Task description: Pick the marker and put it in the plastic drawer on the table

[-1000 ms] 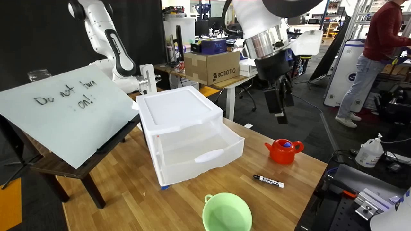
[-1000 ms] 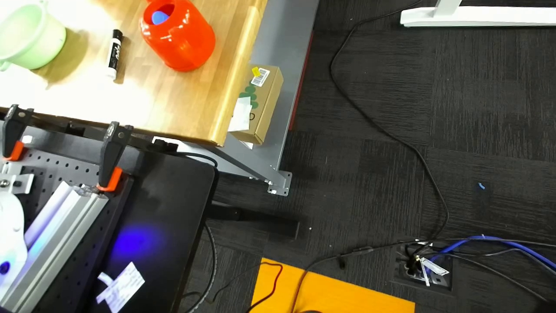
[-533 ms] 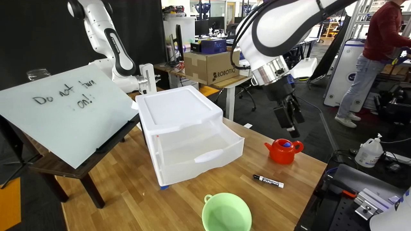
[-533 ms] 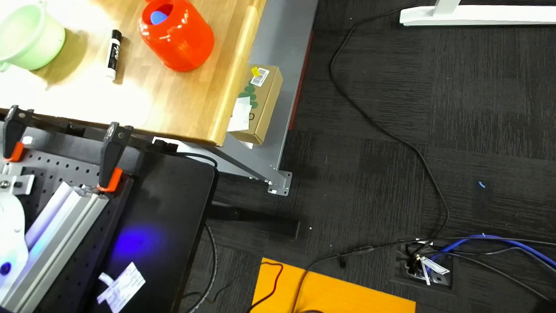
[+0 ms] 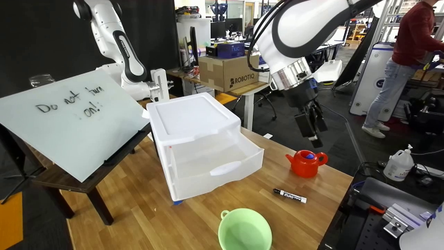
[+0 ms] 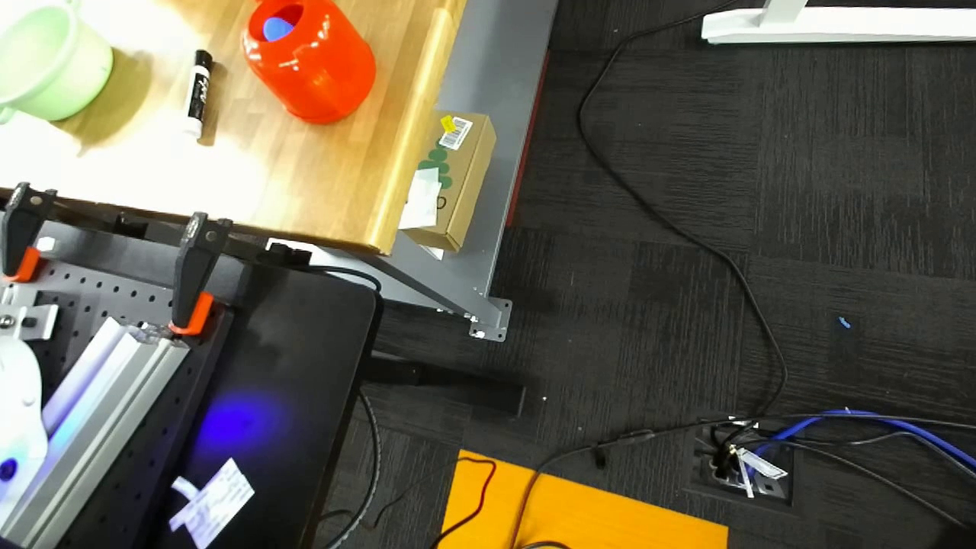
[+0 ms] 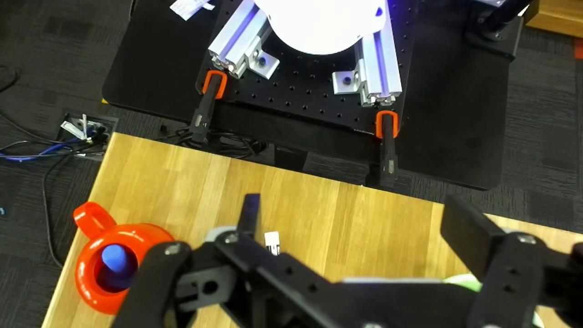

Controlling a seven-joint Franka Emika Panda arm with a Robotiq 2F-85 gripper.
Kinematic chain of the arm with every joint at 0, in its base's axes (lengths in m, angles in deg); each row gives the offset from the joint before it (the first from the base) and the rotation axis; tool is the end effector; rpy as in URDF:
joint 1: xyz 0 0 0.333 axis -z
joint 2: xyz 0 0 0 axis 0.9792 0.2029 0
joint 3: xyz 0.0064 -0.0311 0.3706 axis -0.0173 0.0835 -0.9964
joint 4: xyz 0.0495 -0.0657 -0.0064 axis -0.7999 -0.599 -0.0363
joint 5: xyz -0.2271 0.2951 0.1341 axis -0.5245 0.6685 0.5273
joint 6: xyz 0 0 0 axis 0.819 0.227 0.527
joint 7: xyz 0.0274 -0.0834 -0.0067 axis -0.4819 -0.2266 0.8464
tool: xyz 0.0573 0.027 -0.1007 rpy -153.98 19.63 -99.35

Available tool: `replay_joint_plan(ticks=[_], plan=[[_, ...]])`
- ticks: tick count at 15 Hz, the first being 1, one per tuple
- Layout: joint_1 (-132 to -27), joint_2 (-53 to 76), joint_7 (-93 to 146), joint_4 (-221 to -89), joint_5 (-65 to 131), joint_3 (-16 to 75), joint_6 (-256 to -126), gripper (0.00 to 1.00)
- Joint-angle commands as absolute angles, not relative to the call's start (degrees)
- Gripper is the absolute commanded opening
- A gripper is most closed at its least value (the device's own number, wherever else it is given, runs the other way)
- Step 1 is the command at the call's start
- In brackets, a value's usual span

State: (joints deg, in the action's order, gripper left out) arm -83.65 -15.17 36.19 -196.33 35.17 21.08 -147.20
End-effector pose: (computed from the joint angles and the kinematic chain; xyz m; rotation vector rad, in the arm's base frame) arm 0.3869 0.0637 0.4211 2.9449 0.3801 -0.8804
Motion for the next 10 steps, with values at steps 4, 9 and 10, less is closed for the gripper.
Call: replay_joint_plan(ticks=[4, 9, 10], plan=[[-86.28, -16.87, 42.42, -196.78, 31.24, 18.68, -152.28, 1.0], [-87.04, -16.03, 45.91, -195.93, 31.49, 18.71, -151.07, 1.0], [-87.3, -16.17, 44.75, -196.1, 32.13, 18.42, -152.06, 1.0]])
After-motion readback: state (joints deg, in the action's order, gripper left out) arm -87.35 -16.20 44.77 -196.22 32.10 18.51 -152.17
